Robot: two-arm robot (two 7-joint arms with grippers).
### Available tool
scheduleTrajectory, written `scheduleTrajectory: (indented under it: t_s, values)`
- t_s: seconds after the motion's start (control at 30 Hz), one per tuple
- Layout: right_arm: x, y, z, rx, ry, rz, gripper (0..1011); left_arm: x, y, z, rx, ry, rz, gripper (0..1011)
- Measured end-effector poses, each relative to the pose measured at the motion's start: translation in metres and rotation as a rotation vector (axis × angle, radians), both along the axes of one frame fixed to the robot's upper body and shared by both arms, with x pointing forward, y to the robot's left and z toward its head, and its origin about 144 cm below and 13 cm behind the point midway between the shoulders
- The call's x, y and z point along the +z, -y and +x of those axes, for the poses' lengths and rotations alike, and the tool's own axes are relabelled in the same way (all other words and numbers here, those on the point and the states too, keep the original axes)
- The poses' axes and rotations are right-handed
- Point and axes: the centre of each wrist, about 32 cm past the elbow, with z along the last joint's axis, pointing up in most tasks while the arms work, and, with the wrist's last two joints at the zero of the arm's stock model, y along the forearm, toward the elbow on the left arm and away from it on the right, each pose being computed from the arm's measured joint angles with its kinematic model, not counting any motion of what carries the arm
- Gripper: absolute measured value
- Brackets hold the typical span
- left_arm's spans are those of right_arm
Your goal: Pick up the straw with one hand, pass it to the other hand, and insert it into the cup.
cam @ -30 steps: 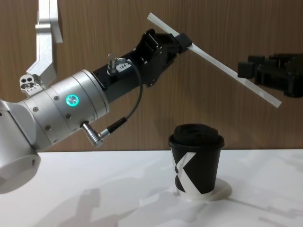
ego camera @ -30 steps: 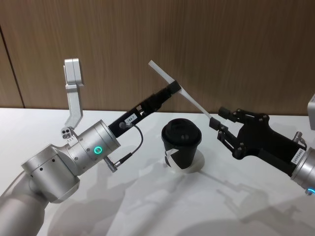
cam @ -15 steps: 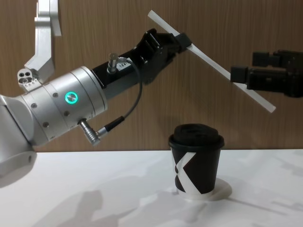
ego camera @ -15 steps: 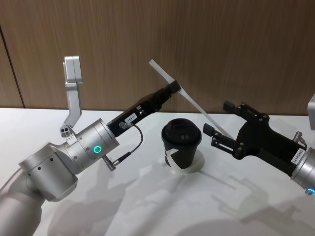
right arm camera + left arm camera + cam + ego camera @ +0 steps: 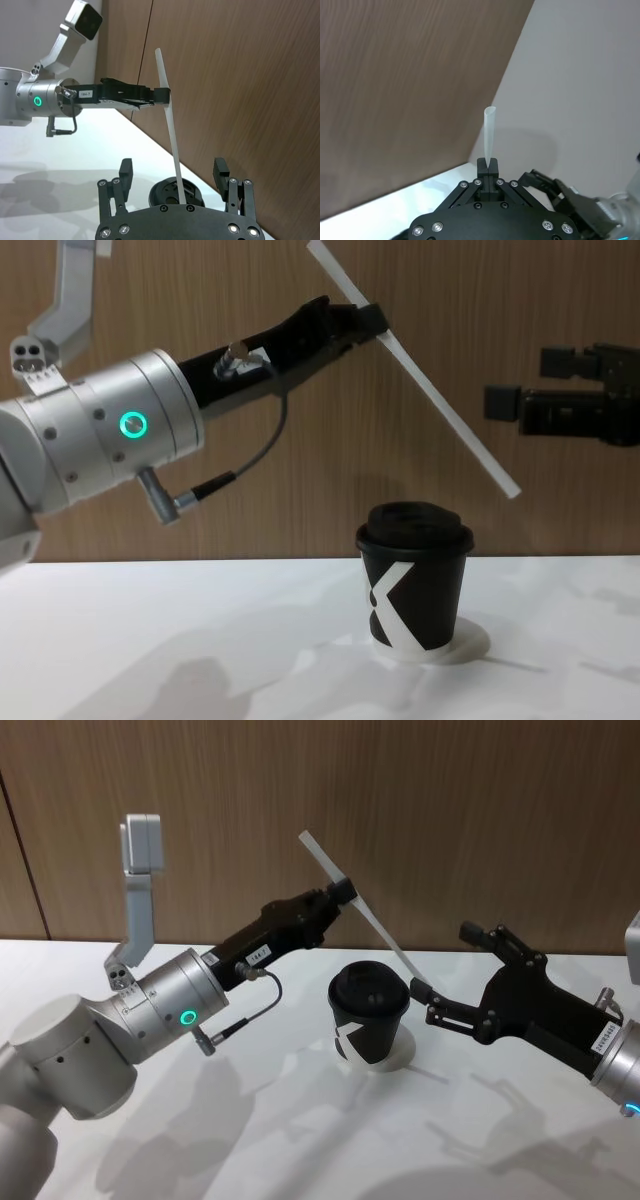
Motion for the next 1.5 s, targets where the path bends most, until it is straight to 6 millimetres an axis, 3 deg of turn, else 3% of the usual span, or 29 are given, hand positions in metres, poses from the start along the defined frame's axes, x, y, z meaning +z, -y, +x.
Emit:
scheduleTrajectory:
  t_s: [0.67, 1.13, 1.5]
  values:
    - [0.0, 0.0, 0.0, 0.0, 0.0, 0.0, 1001, 0.051, -0.019, -0.019, 0.16, 0.241, 0.319, 0]
    - [0.0, 0.0, 0.0, 0.0, 0.0, 0.0, 1001, 0.089, -0.019, -0.022, 0.146, 0.335, 0.468, 0]
    - [0.0, 0.0, 0.0, 0.0, 0.0, 0.0, 1001, 0.105, -0.019, -0.02, 0.098, 0.333, 0.512, 0]
